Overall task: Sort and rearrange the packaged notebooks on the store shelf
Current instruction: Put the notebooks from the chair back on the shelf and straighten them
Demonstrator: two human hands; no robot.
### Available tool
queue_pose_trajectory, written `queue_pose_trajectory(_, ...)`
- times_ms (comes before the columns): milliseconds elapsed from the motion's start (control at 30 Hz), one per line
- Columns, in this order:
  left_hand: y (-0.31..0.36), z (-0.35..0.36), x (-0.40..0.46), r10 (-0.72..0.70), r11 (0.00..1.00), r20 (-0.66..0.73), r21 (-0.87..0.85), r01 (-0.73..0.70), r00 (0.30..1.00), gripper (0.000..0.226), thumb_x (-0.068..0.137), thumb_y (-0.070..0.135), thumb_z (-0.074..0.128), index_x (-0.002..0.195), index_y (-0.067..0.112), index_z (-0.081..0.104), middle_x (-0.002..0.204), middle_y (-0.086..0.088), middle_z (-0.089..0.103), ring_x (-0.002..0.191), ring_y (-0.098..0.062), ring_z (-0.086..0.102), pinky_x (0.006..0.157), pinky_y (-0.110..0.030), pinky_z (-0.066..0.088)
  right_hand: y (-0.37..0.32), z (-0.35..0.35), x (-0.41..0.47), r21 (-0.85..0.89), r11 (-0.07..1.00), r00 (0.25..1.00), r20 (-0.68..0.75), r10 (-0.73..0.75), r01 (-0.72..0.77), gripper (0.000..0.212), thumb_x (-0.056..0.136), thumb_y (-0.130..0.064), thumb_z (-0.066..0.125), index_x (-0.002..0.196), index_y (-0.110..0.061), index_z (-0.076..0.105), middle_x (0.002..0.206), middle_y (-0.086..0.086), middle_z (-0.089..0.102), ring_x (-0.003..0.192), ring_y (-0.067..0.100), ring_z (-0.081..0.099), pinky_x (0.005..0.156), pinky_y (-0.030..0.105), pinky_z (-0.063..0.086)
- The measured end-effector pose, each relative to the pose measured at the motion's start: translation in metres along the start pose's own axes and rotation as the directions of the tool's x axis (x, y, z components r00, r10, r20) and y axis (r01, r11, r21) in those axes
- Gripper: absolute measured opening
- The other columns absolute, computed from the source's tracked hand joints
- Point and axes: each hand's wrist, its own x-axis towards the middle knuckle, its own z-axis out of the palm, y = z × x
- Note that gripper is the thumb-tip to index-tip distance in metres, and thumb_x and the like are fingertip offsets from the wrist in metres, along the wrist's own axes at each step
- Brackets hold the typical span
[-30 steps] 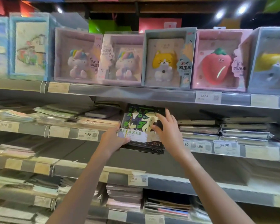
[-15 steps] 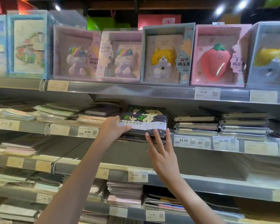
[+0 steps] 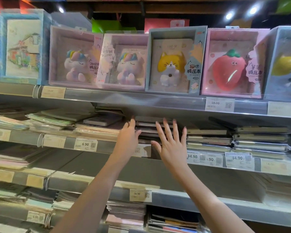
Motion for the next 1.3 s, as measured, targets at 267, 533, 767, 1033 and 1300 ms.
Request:
queue_pose_trajectory(267,-0.001,0.016,0.010,0.021,0.963,-0.013,0.269,-0.016,1.000,0.057,0.099,0.027,0.037,0.147,0.009,0.012,0.137,-0.019,0.041,0.127,-0.030,0.039,0.106,-0.039,0.034,-0.004,-0.004,0.005,-0.016,0.999,0.993,0.106,0.050,-0.049,0.065,0.091,-0.062,0.017,0.146,-0.029,0.021,0.154,0.002,0.023,0.143,0.026,0.017,0.112,0.054,-0.002)
queue_pose_trajectory(533,0.000,0.014,-0.008,0.058,0.908,-0.108,0.418,-0.008,0.992,0.053,0.100,0.036,0.029,0.147,0.014,0.017,0.148,-0.018,0.027,0.140,-0.035,0.016,0.116,-0.046,0.010,-0.010,-0.016,-0.005,0.057,0.998,0.991,0.133,0.030,-0.038,0.070,0.088,-0.061,-0.001,0.148,-0.026,0.010,0.156,0.002,0.010,0.144,0.023,0.001,0.111,0.050,-0.013)
queue_pose_trajectory(767,-0.013,0.022,-0.040,0.160,0.945,-0.176,0.312,-0.099,0.971,0.048,0.095,0.031,0.044,0.139,0.013,0.038,0.141,-0.015,0.040,0.136,-0.033,0.025,0.114,-0.044,0.020,-0.020,-0.020,-0.031,0.085,0.996,0.998,0.058,-0.001,-0.004,0.057,0.095,-0.046,0.021,0.131,-0.014,0.052,0.140,0.008,0.047,0.132,0.026,0.041,0.106,0.054,0.028)
queue_pose_trajectory(1033,-0.038,0.040,-0.086,0.157,0.956,-0.212,0.279,-0.095,0.965,0.047,0.088,0.032,0.053,0.132,0.015,0.047,0.131,-0.013,0.051,0.128,-0.032,0.039,0.112,-0.046,0.024,-0.030,-0.018,-0.074,0.171,0.985,0.999,0.020,-0.033,0.029,0.048,0.093,-0.039,0.031,0.123,-0.013,0.057,0.130,0.008,0.057,0.122,0.025,0.053,0.103,0.053,0.037)
queue_pose_trajectory(1300,-0.077,0.063,-0.154,0.076,0.961,-0.107,0.272,-0.044,0.991,0.054,0.085,0.036,0.057,0.134,0.020,0.043,0.134,-0.008,0.046,0.130,-0.030,0.034,0.111,-0.049,0.027,-0.049,0.005,-0.138,0.251,0.966,0.990,0.107,-0.092,0.062,0.047,0.093,-0.037,0.032,0.125,-0.011,0.055,0.134,0.011,0.053,0.125,0.027,0.049,0.104,0.049,0.036)
